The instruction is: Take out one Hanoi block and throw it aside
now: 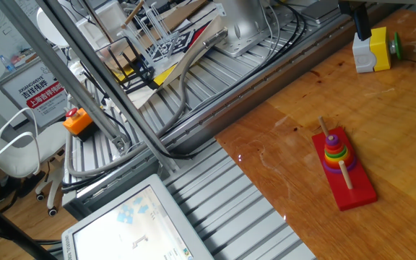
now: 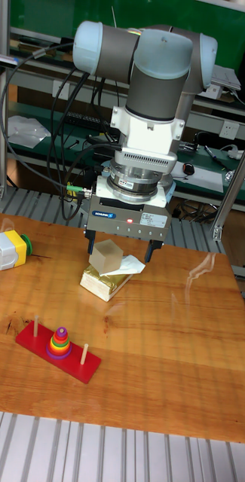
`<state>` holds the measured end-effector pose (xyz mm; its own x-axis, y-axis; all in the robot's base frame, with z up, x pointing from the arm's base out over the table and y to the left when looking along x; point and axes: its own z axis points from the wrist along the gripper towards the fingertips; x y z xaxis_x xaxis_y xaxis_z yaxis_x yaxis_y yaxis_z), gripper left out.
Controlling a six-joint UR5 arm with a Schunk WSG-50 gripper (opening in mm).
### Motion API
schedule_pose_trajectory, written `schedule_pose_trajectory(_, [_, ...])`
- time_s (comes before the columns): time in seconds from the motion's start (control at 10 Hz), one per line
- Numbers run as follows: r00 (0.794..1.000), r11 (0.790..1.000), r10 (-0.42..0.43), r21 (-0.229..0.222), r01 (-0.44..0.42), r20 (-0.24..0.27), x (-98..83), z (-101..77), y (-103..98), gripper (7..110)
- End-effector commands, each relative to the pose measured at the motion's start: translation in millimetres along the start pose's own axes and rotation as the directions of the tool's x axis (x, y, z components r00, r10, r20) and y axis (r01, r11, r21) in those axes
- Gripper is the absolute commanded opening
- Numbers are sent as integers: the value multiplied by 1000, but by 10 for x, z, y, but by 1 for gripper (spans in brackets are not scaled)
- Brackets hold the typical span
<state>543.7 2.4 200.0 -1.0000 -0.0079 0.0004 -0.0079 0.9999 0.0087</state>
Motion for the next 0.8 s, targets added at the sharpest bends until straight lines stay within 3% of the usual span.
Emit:
schedule_pose_trajectory(0.0, [952, 957, 289, 0, -291, 97, -231, -11, -50, 109])
schedule_pose_trajectory(0.1, [952, 957, 289, 0, -291, 97, -231, -11, -50, 7])
schedule_pose_trajectory(0.7, [952, 957, 290, -1, -291, 97, -233, -12, -49, 7])
